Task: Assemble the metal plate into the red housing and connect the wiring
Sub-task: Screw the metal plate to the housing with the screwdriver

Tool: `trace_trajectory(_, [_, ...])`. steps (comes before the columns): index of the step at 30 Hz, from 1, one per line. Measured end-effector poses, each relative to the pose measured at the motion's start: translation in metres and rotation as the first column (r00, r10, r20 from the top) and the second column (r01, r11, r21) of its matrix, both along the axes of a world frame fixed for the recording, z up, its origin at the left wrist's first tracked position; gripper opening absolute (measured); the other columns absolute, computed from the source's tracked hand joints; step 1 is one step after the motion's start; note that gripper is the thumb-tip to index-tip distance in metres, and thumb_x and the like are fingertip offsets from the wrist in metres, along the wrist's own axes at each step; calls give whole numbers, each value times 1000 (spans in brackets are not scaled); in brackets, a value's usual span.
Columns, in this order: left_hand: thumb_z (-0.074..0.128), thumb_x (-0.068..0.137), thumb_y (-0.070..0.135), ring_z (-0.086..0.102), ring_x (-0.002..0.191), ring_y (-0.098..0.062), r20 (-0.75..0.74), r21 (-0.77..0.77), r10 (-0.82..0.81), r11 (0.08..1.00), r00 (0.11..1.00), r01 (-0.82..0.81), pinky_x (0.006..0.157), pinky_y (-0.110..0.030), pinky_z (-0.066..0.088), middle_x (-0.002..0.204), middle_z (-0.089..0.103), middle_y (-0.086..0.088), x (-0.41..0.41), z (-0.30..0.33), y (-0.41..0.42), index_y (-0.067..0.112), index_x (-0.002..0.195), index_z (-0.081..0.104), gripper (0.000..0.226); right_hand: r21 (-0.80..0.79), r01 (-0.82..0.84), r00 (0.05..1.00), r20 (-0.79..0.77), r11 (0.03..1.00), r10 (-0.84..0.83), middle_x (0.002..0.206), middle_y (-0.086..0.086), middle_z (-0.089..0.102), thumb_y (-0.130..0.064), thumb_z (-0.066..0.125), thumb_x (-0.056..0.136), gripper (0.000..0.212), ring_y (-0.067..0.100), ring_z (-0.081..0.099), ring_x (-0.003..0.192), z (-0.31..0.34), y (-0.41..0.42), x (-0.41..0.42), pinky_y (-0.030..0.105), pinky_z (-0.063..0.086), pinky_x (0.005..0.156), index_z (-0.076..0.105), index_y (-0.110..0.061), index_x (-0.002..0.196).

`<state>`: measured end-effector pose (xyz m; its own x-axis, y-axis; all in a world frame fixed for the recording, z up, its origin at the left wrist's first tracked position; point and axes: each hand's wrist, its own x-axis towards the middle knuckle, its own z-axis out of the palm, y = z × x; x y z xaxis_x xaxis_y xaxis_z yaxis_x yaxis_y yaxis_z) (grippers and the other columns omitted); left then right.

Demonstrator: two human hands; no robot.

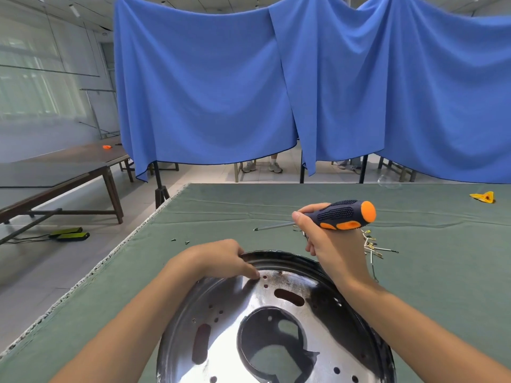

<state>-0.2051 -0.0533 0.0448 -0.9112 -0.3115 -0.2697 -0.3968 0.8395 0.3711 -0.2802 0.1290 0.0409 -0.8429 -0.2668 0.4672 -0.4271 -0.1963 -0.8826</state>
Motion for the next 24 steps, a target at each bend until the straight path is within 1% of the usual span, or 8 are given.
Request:
trace_trajectory(4, [63,80,57,58,105,-19,79,107,66,991,995,-75,100,-40,43,113,63,-1,2,-2,-9,16,110,64,51,0,2,1000,9,1000,-2,55,-4,59,-14,73,81,6,7,52,47,0,0,-1,14,44,45,68,-11,81])
trace_trajectory(8, [66,80,55,56,96,-12,84,249,156,953,984,-172,80,-30,42,105,60,4,6,2,-14,18,99,61,42,-24,-11,1000,-5,1000,11,54,-6,59,-13,72,82,5,6,52,46,6,-1,-2,15,44,45,68,-12,81])
trace_trajectory(13, [66,80,53,56,98,-17,22,304,223,927,975,-219,85,-33,41,106,59,0,13,13,-18,16,104,58,45,-109,12,998,-53,994,-18,51,-9,58,-15,73,82,5,10,52,47,24,-3,-1,18,44,44,68,-13,80])
trace_trajectory(15, [65,83,49,62,88,-19,-35,354,274,903,961,-244,76,-32,46,96,67,-3,17,20,-19,12,101,63,41,-153,36,996,-72,988,-47,52,-9,58,-15,74,81,6,11,52,48,35,-5,0,18,43,46,69,-12,81])
trace_trajectory(17, [65,87,41,65,65,-20,-79,469,376,831,923,-298,62,-27,48,73,69,-5,20,24,-19,8,90,64,33,-197,35,996,-76,980,-51,55,-7,59,-15,74,81,7,10,51,47,46,-7,3,17,43,46,69,-10,81])
trace_trajectory(19, [62,90,35,58,56,-22,-123,542,493,760,861,-358,61,-28,45,64,62,-8,21,22,-17,5,88,61,31,-231,10,997,-70,973,-27,59,-4,59,-14,74,81,7,9,51,48,53,-10,6,16,43,45,69,-9,81])
trace_trajectory(22, [58,92,34,52,65,-25,-211,578,627,699,750,-421,65,-32,39,73,54,-13,24,7,-13,0,95,58,34,-239,-36,995,-97,970,13,63,-3,60,-12,74,81,7,12,53,53,52,-16,12,18,44,51,68,-10,81])
trace_trajectory(24, [61,91,31,57,73,-30,-219,668,696,618,684,-414,69,-35,42,86,64,-22,27,-2,-11,-7,103,58,40,-231,-38,993,-115,972,11,65,-4,62,-10,74,80,7,12,55,57,45,-22,15,22,47,59,67,-12,80])
